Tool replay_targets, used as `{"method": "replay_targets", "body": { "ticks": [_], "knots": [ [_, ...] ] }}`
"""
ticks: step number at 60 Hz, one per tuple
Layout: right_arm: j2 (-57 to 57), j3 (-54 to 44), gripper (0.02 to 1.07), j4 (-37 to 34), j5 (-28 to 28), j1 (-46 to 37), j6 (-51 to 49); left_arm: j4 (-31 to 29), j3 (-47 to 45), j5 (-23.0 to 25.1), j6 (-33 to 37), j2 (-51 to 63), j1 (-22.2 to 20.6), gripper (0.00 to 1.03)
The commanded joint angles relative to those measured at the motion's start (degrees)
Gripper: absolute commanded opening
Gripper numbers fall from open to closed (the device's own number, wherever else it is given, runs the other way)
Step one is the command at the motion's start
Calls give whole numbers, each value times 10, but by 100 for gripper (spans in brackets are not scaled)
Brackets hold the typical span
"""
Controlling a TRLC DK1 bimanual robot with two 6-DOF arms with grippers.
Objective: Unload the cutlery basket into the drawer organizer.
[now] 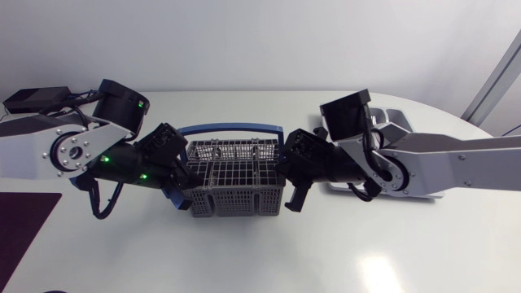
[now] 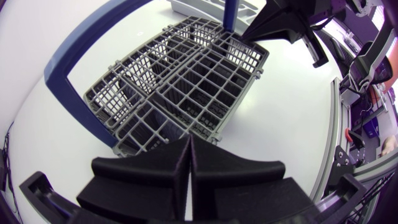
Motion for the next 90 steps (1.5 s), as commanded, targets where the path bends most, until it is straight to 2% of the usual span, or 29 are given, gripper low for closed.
{"method": "replay_targets", "body": {
  "ticks": [1,9,18,28,33,45,66,77,90],
  "knots": [
    [-13,-10,7,-8,6,-3,8,-9,-15,2,10,-24,-2,6],
    [-83,-17,7,-32,4,-3,11,-20,-7,2,10,-58,4,6],
    [-121,-20,7,-41,3,-25,9,-38,7,1,17,-83,29,6],
    [-79,3,7,-29,-33,-88,2,-48,12,1,34,-91,61,6],
    [-50,21,7,-24,-70,-115,3,-49,6,2,44,-91,72,6],
    [22,76,7,-18,-134,-133,15,-48,-15,2,63,-81,91,6],
    [129,164,7,-38,-183,-116,23,-30,-36,3,62,-66,86,6],
    [175,179,7,-45,-183,-112,14,-27,-36,3,63,-50,79,6],
    [147,171,7,-44,-186,-124,16,-23,-29,2,61,-42,72,6]
  ]
}}
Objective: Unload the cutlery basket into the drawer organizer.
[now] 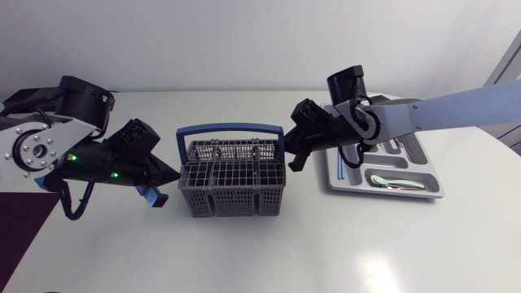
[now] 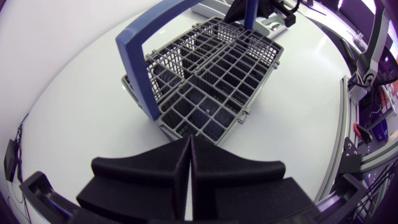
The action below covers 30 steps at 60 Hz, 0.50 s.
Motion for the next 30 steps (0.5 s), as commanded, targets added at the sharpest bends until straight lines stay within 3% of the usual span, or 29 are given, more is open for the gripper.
{"method": "replay_targets", "body": {
  "ticks": [1,11,30],
  "knots": [
    [-21,-2,7,-9,-4,-7,6,4,-9,2,6,11,-5,6],
    [-90,-31,7,-8,-4,-16,15,4,-8,1,8,10,-3,6],
    [-177,-121,7,-8,18,-36,15,37,-19,-46,22,31,22,6]
  ]
}}
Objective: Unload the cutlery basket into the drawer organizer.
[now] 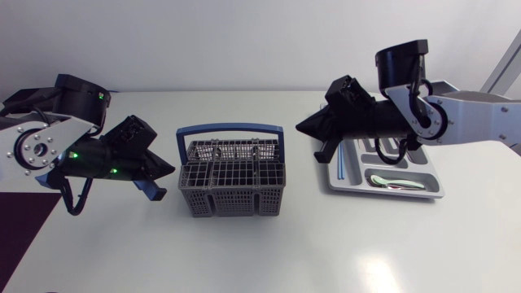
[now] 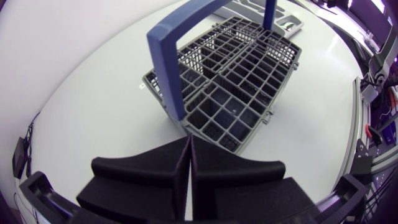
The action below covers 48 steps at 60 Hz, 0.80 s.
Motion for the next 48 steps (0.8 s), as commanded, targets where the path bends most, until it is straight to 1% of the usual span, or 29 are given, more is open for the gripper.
{"method": "replay_targets", "body": {
  "ticks": [1,7,18,35,48],
  "knots": [
    [-8,-43,7,-5,9,-4,10,9,-19,-12,16,25,7,6],
    [-17,-75,7,-4,14,-1,3,19,-20,-15,18,40,16,6],
    [-23,-118,7,-4,37,39,-7,33,-14,-14,19,70,22,6],
    [15,-111,7,12,77,90,2,44,4,-16,12,97,7,6],
    [18,-103,7,13,92,90,1,48,8,-16,7,101,-9,6]
  ]
}}
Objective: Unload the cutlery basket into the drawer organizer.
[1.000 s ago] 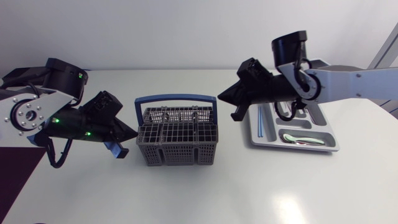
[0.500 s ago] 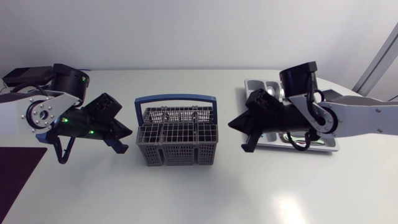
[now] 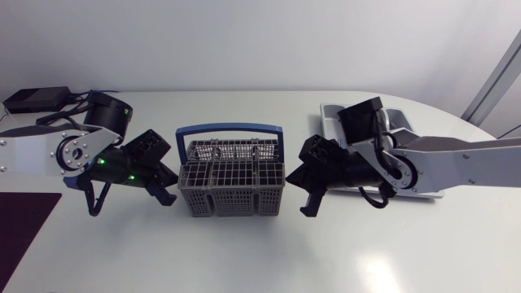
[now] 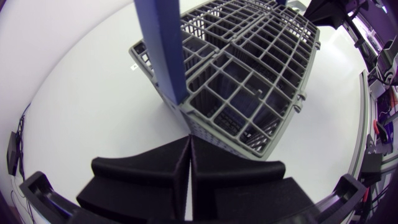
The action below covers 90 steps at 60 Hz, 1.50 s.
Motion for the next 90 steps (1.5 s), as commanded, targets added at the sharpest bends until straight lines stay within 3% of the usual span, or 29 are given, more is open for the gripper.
{"method": "replay_targets", "body": {
  "ticks": [1,25,39,56,61,66,69,71,72,74,76,90],
  "knots": [
    [2,6,7,7,6,3,3,4,10,-4,-1,9,-9,6],
    [-30,-20,7,4,16,0,0,4,27,-13,-13,9,-25,6],
    [-37,-35,7,3,25,6,-1,4,24,-15,-8,3,-8,6],
    [-117,-58,8,-9,41,-31,1,3,3,-18,2,-54,71,7],
    [-153,-63,9,-18,62,-39,3,1,-9,-15,0,-94,90,23],
    [-190,-68,19,-26,71,-48,10,-1,-21,-14,-3,-128,98,35],
    [-206,-74,32,-28,75,-51,11,-2,-28,-14,-11,-144,100,49],
    [-219,-79,47,-28,84,-51,11,-2,-34,-14,-15,-155,100,68],
    [-230,-85,61,-28,88,-51,13,-3,-38,-13,-18,-164,100,82],
    [-240,-89,81,-28,92,-51,17,-3,-42,-13,-22,-175,99,99],
    [-249,-93,102,-27,98,-51,19,-3,-45,-12,-24,-184,98,100],
    [-327,-118,103,-17,152,-51,30,-25,-41,-15,-69,-220,99,100]
  ]
}}
